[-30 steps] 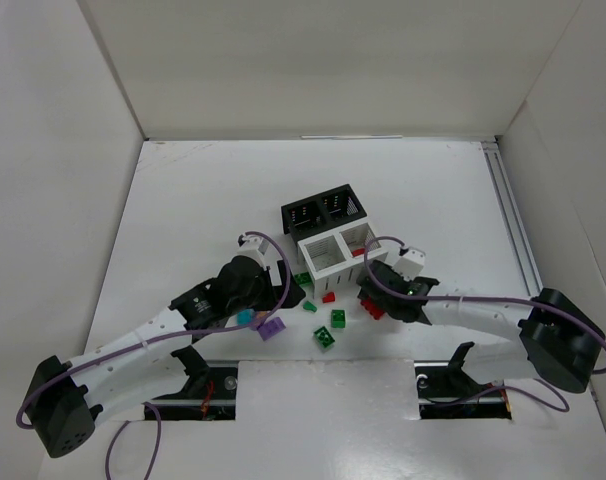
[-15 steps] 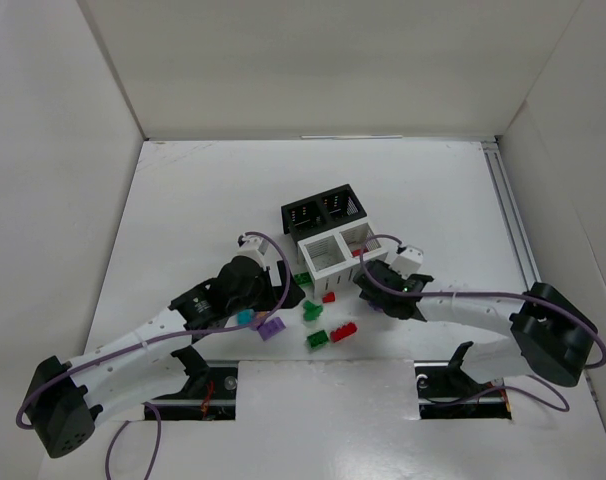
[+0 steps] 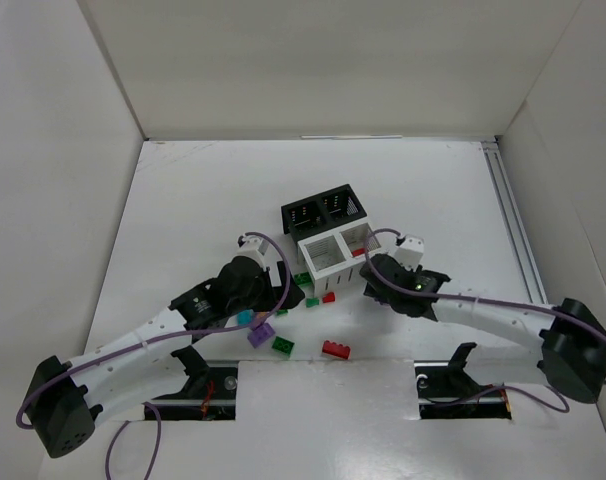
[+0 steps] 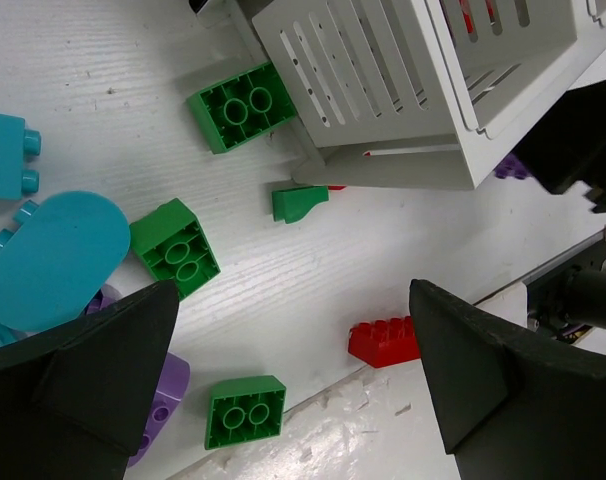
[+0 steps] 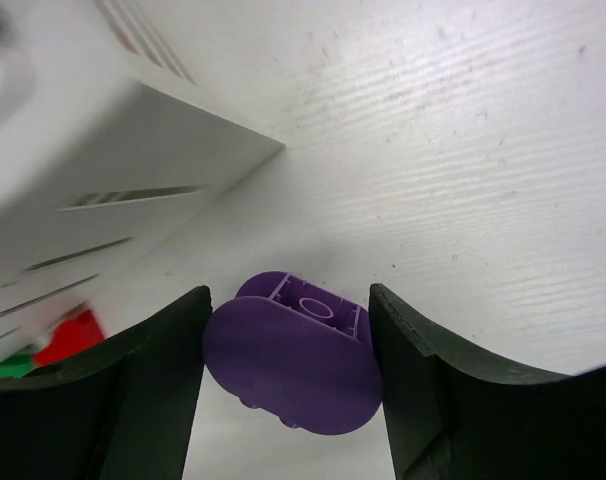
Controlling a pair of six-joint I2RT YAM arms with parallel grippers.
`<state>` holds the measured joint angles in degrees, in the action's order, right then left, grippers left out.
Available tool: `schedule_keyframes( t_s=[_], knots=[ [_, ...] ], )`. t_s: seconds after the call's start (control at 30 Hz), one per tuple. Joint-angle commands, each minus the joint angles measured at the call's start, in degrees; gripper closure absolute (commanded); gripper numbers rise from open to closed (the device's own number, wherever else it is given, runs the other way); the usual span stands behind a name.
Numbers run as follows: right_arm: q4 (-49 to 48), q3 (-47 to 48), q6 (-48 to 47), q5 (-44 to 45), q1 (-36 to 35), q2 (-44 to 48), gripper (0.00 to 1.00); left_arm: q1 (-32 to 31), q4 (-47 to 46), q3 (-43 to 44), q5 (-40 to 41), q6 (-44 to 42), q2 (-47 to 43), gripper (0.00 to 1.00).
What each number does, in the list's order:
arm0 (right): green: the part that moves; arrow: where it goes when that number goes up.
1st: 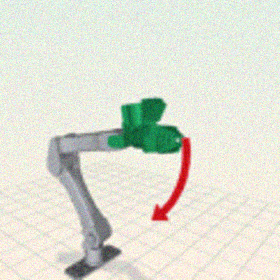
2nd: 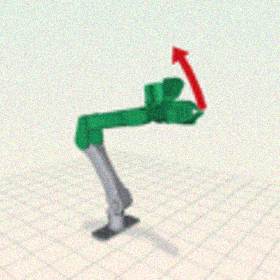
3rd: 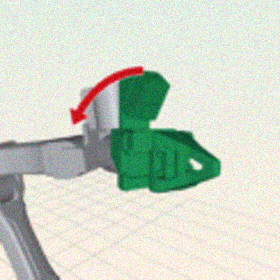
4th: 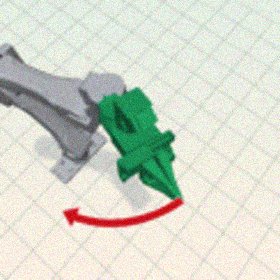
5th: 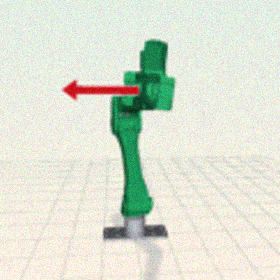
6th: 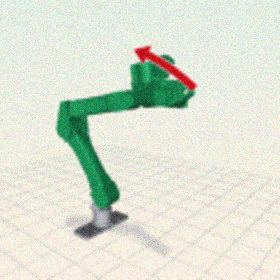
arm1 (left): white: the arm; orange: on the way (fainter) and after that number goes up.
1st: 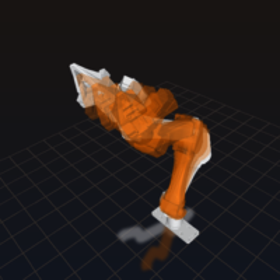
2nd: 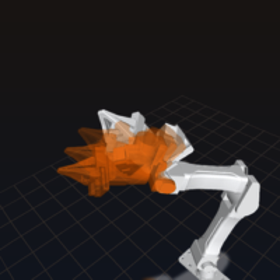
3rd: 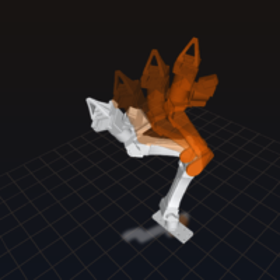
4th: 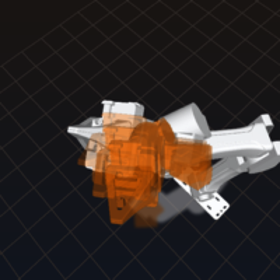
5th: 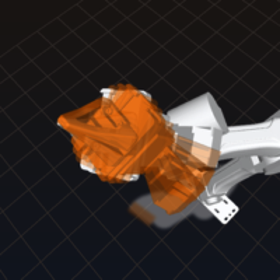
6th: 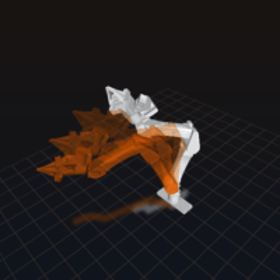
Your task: Sort the legos into containers by color
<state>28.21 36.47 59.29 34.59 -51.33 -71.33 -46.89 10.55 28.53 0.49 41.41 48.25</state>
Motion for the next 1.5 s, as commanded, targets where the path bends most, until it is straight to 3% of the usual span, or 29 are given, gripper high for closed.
schedule_keyframes(
  t_s=[0.0, 0.17, 0.3, 0.43, 0.63, 0.83, 1.2, 1.3, 1.47],
  knots=[
    [6.15, 6.23, -7.58, 3.03, 0.27, 6.70, 0.53, -0.30, -0.17, 2.40, 0.48, -0.19, -0.79, 0.01],
    [7.92, 6.95, -16.73, 3.64, 0.27, 16.56, 0.53, -0.30, -0.17, 2.40, 0.48, -0.19, -3.42, 0.01],
    [-1.55, 6.95, -31.30, 3.12, 0.27, 22.46, 0.52, -0.30, -1.31, 1.88, 0.48, -0.71, -3.42, 0.01],
    [-12.28, 9.14, -44.50, -0.13, 0.27, 21.06, 0.50, -0.30, -1.32, 1.88, -0.05, -0.71, -3.42, 0.01],
    [-19.76, 17.93, -56.81, -9.78, 0.27, 9.56, 0.49, -0.30, -0.80, 1.26, -1.28, -0.19, -4.04, 0.01],
    [-23.37, 22.67, -60.51, -16.12, 0.27, 0.33, 0.50, -0.30, 0.35, -0.32, -0.05, 2.01, -6.32, 0.01],
    [-26.10, 23.57, -61.75, -23.07, 0.27, -4.17, 0.49, -0.30, 1.93, -0.84, 0.48, 3.15, -7.91, 0.01],
    [-27.33, 22.77, -61.75, -24.66, 0.27, -5.48, 0.36, -0.30, 1.93, -0.85, 0.48, 3.15, -7.91, 0.01],
    [-27.33, 22.77, -61.22, -26.67, 0.27, -6.63, 0.28, -0.30, 2.46, -0.85, -0.05, 3.15, -7.91, 0.01]
  ],
)
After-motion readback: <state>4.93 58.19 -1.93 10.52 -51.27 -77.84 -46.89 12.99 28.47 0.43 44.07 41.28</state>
